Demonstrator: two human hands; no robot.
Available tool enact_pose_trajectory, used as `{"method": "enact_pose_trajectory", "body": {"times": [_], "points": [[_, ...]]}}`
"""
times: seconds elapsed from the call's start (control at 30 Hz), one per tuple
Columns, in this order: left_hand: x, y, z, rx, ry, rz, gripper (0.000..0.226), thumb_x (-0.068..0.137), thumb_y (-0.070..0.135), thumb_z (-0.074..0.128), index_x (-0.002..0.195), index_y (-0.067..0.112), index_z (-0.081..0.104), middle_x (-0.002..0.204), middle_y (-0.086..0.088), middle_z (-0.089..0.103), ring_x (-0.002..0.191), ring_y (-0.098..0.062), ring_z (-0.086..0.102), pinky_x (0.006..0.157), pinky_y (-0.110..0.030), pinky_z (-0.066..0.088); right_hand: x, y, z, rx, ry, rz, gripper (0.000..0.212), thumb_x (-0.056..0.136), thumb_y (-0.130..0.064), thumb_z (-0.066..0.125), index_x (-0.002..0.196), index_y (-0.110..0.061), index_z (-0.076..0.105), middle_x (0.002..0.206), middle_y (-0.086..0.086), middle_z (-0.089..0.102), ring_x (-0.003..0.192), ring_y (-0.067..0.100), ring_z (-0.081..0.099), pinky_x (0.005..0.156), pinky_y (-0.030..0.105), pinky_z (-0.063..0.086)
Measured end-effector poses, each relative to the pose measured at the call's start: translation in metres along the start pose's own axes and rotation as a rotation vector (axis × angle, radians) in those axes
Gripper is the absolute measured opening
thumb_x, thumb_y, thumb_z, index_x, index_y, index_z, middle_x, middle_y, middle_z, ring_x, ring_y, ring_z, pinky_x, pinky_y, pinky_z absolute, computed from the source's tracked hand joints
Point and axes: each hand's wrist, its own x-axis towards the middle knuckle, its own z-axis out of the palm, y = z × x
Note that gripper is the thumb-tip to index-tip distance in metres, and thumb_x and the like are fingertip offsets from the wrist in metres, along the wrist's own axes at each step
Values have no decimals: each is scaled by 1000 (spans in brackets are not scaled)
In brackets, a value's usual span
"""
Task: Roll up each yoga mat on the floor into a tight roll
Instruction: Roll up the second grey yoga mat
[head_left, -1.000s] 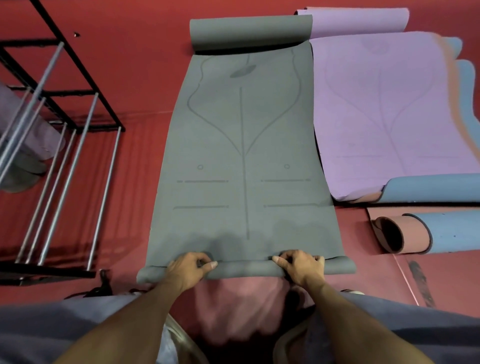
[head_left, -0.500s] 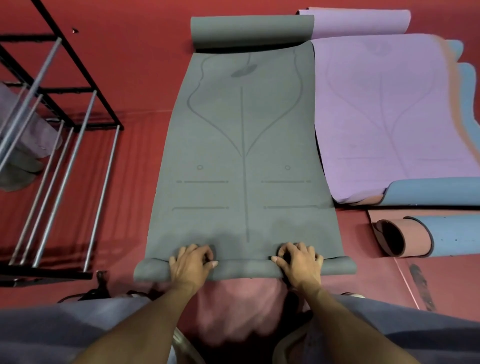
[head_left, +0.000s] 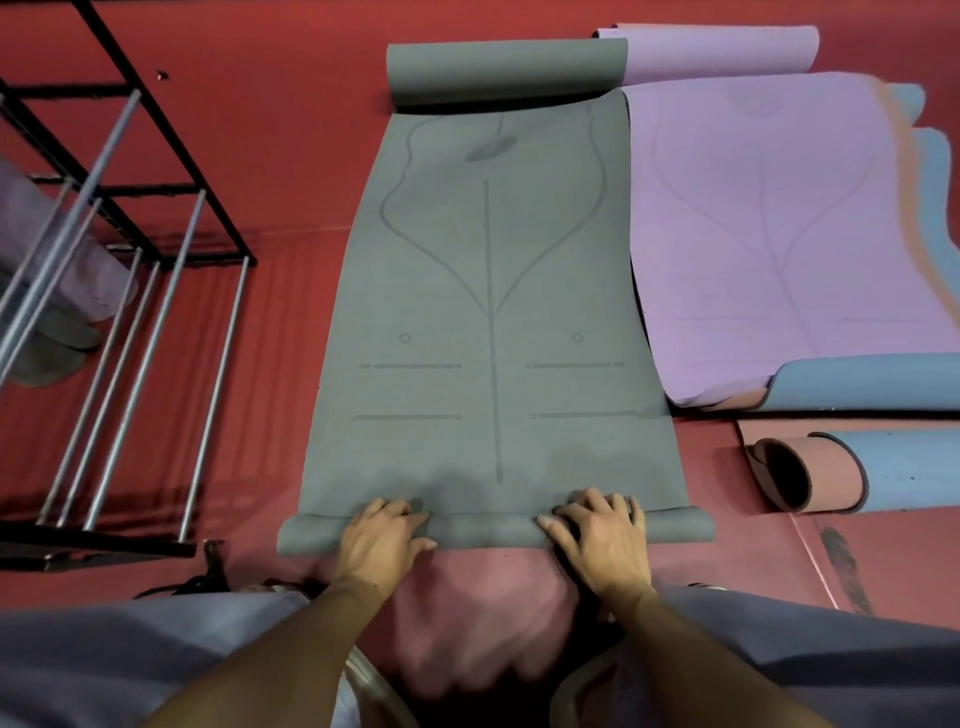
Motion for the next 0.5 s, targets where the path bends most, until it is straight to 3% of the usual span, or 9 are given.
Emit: {"method": "enact_pose_trajectory", "body": {"times": [0.1,0.17,0.33,0.5], "points": [[7,2,-10,-69,-51,-30,44,86,55,76,128,40,73,127,15,68,116,-19,62,97,-30,50,-5,8,-4,-44,-29,-81,69,80,-93,44,119,-43,73,112,-16,61,102,25,53,114,55,29],[10,2,-11,-75,-106,-51,46,93,57,66,137,42,66,136,16,61,127,-17,54,105,-30,43,-2,10,-7,-35,-54,-81,69,76,-92,50,122,-43,68,111,-17,61,103,24,53,114,54,31],[14,3,-15,64,-97,-67,47,92,67,58,135,51,62,123,11,53,122,-17,46,97,-35,37,9,6,-10,-10,-69,-73,57,72,-85,62,101,-37,65,98,-18,61,97,20,55,96,41,42],[23,5,-21,125,-79,-58,43,90,62,65,128,42,67,118,11,66,116,-18,58,93,-37,44,17,1,-13,-43,-75,-33,52,72,-82,64,102,-41,75,103,-19,64,104,22,50,98,44,37]]}}
